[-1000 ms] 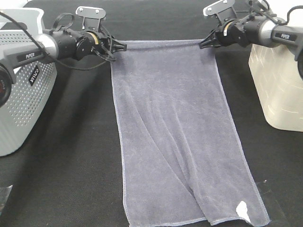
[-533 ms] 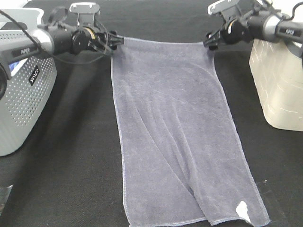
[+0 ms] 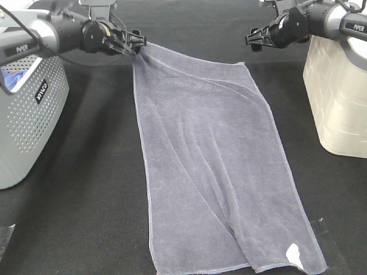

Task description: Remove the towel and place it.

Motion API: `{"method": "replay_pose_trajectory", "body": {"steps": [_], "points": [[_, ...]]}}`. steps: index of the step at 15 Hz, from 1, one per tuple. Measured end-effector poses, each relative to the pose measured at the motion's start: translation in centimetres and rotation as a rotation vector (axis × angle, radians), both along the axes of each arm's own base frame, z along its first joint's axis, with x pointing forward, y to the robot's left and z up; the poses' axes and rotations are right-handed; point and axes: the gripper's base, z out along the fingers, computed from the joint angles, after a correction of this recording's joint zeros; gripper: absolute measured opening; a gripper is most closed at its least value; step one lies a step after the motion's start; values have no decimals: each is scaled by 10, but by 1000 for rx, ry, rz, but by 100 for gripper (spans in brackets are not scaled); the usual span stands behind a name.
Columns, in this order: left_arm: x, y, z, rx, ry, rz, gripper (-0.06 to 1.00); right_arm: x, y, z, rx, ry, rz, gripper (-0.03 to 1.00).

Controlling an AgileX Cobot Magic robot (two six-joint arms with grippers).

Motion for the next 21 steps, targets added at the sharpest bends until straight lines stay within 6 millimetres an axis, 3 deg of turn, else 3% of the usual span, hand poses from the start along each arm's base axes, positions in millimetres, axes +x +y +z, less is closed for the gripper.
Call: {"method": "replay_pose_trajectory", "body": {"steps": [3, 6, 12, 14, 15, 16, 17, 18, 19, 21], "points": [[-3, 0, 7, -32, 50, 22, 83, -6, 9, 16, 6, 30, -7, 86], [-6, 0, 2, -64, 119, 41, 92, -11, 11, 34, 0, 39, -14, 86], [-9, -4, -1, -181, 186, 68, 92, -19, 8, 40, -25, 127, -45, 86], [-9, -4, -1, -189, 192, 70, 80, -20, 9, 45, -21, 127, -46, 86], [-10, -4, -1, -187, 199, 70, 65, -21, 9, 49, -17, 123, -47, 86], [-10, -4, -1, -187, 203, 70, 43, -22, 9, 54, -15, 120, -48, 86], [-11, -4, 2, -187, 206, 70, 32, -24, 9, 59, -10, 123, -53, 86], [-11, -5, 10, -191, 193, 67, 30, -26, 9, 66, 1, 127, -57, 86], [-12, -5, 22, -196, 175, 65, 32, -30, 9, 75, 12, 134, -52, 86], [-16, -10, 57, -214, 108, 47, 54, -37, 12, 91, 60, 164, -28, 86]]}}
